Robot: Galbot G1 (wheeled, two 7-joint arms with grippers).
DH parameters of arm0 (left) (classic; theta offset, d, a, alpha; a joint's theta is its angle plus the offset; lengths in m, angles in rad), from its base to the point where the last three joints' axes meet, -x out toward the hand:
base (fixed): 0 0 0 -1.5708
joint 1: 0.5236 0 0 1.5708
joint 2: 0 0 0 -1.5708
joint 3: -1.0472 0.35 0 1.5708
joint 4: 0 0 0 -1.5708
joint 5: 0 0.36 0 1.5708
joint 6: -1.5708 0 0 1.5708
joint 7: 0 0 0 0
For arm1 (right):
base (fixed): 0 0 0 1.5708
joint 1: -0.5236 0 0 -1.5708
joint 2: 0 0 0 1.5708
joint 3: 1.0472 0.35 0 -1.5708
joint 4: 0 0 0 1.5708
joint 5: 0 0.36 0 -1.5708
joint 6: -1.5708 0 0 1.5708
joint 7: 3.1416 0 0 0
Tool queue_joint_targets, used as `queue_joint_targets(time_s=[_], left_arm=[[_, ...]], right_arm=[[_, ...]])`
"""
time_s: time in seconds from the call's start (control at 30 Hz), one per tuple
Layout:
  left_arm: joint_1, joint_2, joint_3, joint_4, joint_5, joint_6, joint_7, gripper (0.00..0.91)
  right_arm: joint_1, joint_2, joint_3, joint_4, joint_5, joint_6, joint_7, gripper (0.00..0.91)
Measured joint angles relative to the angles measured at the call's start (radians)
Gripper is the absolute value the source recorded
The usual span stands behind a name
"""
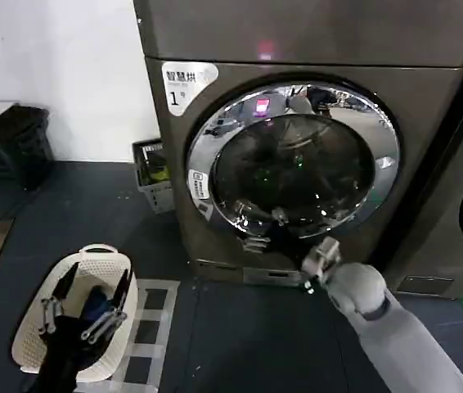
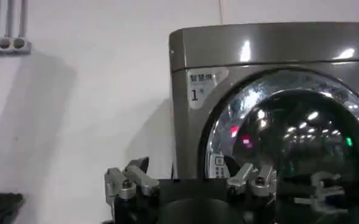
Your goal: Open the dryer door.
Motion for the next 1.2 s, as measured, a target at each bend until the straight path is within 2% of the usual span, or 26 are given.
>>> queue_joint_targets(time_s=[0.83,1.1,1.2], left_arm=[[0.021,-0.016,-0.007,-0.024,0.009,0.004,0.017,0.907],[0.021,-0.020,-0.008,-0.032,0.024,0.012,0.012,0.907],[0.013,-0.018,-0.011,-0.030,0.028,0.041,0.008,0.907]], right_arm=[[0.194,0.133,-0.120,-0.168,0.001,-0.003,-0.035,0.907],[0.223,0.146,-0.131,-0.213,0.036,-0.005,-0.099,0.907],[0.224,0.141,-0.124,-0.219,0.058,-0.005,-0.135,0.907]])
